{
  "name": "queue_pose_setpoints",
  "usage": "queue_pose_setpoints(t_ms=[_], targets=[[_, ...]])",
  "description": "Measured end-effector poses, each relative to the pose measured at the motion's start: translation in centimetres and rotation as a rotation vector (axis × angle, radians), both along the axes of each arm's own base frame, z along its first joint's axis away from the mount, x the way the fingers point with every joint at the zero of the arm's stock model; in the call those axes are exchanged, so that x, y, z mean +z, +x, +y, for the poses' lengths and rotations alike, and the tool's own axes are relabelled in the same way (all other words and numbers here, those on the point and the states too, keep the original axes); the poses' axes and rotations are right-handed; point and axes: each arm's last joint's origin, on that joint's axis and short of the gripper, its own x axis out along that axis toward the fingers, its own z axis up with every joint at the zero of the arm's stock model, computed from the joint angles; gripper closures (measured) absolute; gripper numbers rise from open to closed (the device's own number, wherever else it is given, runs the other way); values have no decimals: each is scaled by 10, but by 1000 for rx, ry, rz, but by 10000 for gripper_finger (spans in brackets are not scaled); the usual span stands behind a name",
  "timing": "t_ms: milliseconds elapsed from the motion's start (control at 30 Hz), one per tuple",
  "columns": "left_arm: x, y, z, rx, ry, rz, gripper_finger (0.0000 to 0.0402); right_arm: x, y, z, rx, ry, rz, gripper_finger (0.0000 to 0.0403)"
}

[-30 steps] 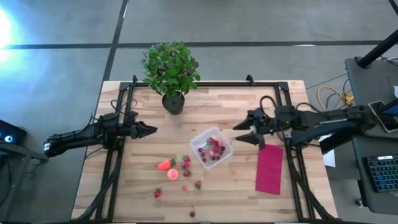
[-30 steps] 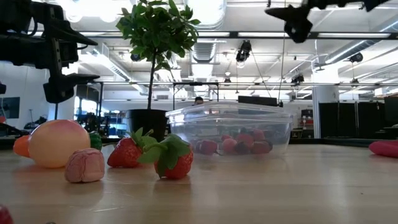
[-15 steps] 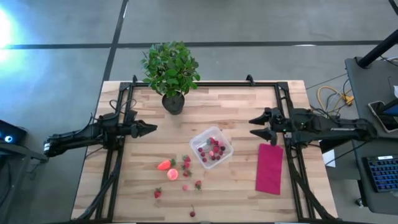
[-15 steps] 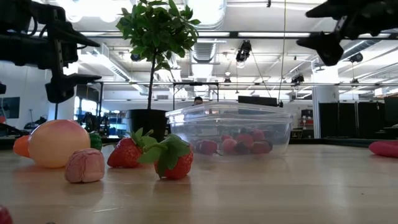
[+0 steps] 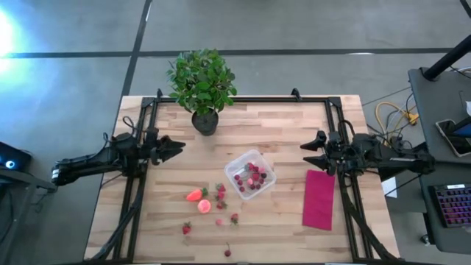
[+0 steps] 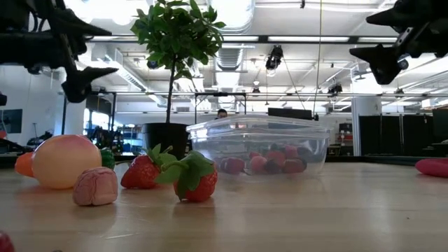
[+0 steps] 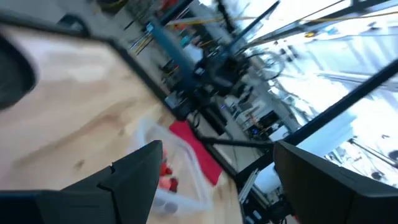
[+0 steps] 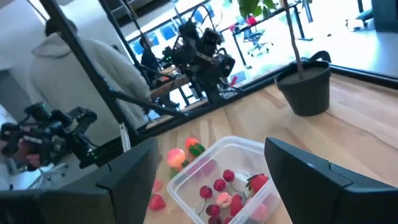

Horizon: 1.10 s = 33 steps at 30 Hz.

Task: Pick and placing Produce into tupperware
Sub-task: Put the red cherry into the transparent bin

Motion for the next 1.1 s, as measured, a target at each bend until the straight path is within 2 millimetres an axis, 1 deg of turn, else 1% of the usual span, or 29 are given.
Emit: queue_pose_setpoints(t_ms=[133, 233, 367, 433, 567, 700, 833, 933, 1033, 1100], targets=[[10, -1, 0, 1, 41, -98, 109, -11, -2, 0, 1, -4, -17, 117], [15, -1, 0, 1, 50, -148, 109, -24, -1, 0, -14, -2, 0, 117], [22, -3, -1, 3, 65, -218, 109, -41, 4, -2, -72, 74, 45, 117], [24, -3, -1, 4, 73, -241, 109, -42, 6, -2, -56, 77, 20, 117], [25, -3, -1, -15, 77, -251, 109, -30, 7, 0, 3, -24, -97, 117], [24, -2, -4, -100, 188, -237, 109, -30, 6, 0, 4, -66, -97, 117], [25, 0, -8, -240, 256, -207, 109, -36, 4, 0, 6, -11, -37, 117], [22, 3, -9, -310, 251, -108, 109, -38, 4, 0, -3, 26, -18, 117], [20, 7, -8, -346, 274, 8, 109, -40, 6, 0, -3, 25, 9, 117], [22, 9, -8, -370, 299, 80, 109, -41, 7, 0, -3, 26, 19, 117]])
